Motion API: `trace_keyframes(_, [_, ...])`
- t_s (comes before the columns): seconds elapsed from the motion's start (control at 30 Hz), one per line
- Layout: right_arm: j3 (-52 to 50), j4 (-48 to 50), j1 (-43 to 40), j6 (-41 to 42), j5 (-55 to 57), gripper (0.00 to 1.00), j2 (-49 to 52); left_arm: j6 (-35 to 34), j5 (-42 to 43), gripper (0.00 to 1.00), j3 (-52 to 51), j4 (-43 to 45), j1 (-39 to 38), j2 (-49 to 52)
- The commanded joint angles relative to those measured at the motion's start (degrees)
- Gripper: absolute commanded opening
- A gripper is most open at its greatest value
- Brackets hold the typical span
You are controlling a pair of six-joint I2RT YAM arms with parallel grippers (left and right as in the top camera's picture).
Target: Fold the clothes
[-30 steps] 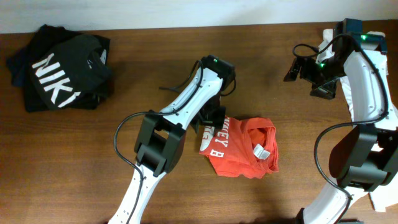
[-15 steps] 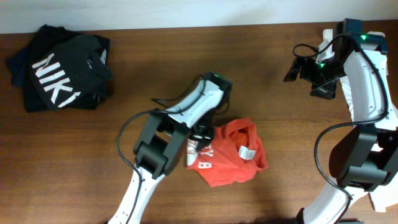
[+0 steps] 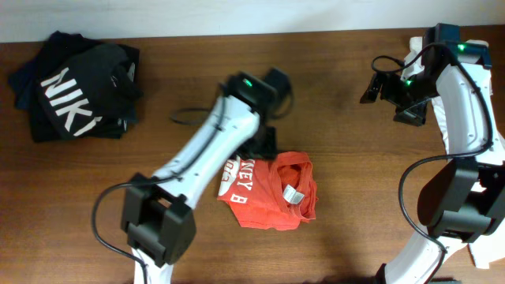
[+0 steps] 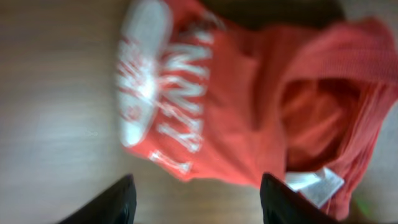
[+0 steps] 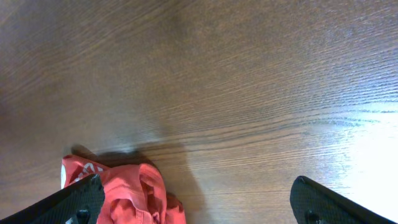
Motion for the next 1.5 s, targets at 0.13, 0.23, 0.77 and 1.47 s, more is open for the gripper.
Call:
trace_keyframes(0.13, [0.3, 0.0, -0.1, -0.1, 0.5, 0.99, -0.6, 2.6, 12.1, 0.63, -22.3, 29.7, -6.9, 0.9])
trace_keyframes(0.23, [0.3, 0.0, -0.1, -0.1, 0.5, 0.99, -0.6, 3.8, 7.5, 0.63, -23.4, 33.7, -8.5, 0.7])
trace_keyframes(0.77, [0.3, 0.0, -0.1, -0.1, 0.5, 0.99, -0.6, 5.6, 11.3, 0.71, -20.0, 33.0, -18.3, 0.2])
trace_keyframes(1.47, [0.3, 0.0, -0.1, -0.1, 0.5, 0.99, -0.6, 9.9, 11.2, 0.99, 10.7, -1.2, -2.7, 0.3])
